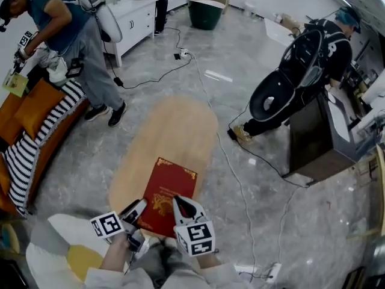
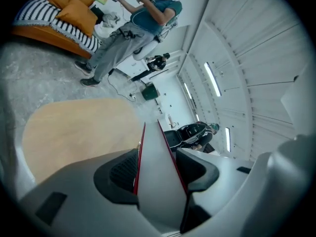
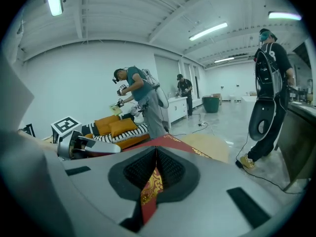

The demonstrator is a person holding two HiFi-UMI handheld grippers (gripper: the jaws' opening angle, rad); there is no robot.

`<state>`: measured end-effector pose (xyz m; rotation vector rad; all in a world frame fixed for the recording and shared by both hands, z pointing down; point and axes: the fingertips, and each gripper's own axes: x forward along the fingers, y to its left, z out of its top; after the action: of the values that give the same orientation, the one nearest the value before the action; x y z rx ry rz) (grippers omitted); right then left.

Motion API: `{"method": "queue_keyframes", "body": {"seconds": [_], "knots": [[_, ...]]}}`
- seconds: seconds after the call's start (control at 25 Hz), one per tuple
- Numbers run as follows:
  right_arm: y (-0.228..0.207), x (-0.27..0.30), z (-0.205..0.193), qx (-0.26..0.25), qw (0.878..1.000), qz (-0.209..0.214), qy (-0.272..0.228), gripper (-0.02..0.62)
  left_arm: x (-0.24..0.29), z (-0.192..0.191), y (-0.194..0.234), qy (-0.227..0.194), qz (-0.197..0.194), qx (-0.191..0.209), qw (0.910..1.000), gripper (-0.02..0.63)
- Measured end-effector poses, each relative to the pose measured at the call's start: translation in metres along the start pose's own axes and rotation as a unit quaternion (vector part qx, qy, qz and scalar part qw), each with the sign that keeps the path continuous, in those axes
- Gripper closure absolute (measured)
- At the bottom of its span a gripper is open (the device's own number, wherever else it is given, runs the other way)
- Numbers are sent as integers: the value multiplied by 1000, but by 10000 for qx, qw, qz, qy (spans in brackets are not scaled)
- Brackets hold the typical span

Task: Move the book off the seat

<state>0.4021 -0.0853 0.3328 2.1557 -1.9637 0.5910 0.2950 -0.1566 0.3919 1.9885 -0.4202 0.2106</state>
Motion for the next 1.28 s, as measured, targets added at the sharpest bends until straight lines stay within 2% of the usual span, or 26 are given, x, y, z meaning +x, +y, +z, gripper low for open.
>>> {"method": "queue_keyframes", "body": {"seconds": [0.24, 0.48, 0.56, 0.72, 0.88, 1.04, 1.28], "knots": [[-1, 27, -40, 298, 9991, -68, 297, 583, 13, -6, 44, 77, 185, -150, 9997, 362], [-23, 47, -81, 511, 9969, -194, 570, 583, 39, -16, 73, 53, 238, -196, 9995, 362], [-23, 57, -97, 629, 9961, -170, 600, 583, 47, -22, 85, -4, 151, -333, 9993, 362], [-20, 76, -133, 707, 9951, -71, 683, 583, 60, -39, 120, -195, 261, -625, 9975, 362], [-18, 97, -175, 985, 9916, -122, 828, 583, 74, -45, 143, -158, -30, -618, 9980, 362], [-15, 112, -210, 1050, 9892, -101, 1023, 583, 83, -63, 182, -94, 44, -620, 9980, 362], [-25, 144, -251, 1332, 9836, -244, 1191, 583, 108, -74, 218, 125, -277, -621, 9976, 362]]}}
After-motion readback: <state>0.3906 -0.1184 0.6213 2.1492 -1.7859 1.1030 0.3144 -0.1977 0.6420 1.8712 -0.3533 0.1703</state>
